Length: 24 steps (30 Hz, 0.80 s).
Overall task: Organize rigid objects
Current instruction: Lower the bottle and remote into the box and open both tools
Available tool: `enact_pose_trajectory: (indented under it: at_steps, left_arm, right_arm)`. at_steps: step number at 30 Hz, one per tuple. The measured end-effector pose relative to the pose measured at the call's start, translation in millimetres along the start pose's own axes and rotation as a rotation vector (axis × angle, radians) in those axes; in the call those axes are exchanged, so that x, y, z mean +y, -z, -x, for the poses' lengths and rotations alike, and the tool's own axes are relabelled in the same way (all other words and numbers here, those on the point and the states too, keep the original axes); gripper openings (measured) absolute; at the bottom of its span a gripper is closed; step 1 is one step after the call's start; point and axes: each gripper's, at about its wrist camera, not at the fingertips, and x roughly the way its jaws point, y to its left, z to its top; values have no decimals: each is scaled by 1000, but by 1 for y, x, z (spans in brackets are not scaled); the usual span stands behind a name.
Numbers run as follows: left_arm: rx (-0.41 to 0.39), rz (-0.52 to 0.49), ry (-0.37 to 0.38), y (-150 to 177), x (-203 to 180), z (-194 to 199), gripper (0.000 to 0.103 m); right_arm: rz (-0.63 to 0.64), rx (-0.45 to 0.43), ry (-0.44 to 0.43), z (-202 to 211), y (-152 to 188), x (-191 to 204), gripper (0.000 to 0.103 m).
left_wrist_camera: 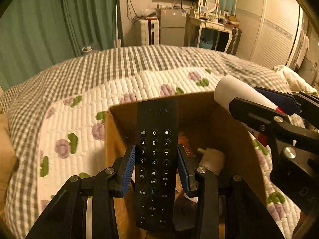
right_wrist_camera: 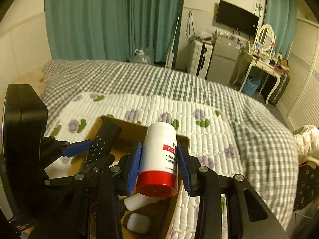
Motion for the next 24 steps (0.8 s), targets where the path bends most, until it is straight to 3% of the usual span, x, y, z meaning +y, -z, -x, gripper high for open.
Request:
enact_pose_trajectory:
  at_steps: [8,12,14,15,16,24]
  left_arm:
    - [42,-28,0,5,-3,-27,41]
    - [60,-21,-8,8,-3,-35,43]
    - [47,-22,-8,8,-4,-30,51]
    - [43,-20,-8,8,-4,-27,56]
    - [34,-19,-16,7,-5,-21,57]
    - [-78,-6,-45,-7,-1,42,57]
  right_arm:
    - [-12,50,-19,-42,16,-7,36]
    - [-23,16,-45,-46,21,-7,36]
    - [-25,-26,-55,-39,20,-7,37]
    - [-23,-26,-41,-35,18,-7,43]
    - [-25,-31,-30,-30,16,-8,47]
    - [-29,-114,2,40,-1,-11,47]
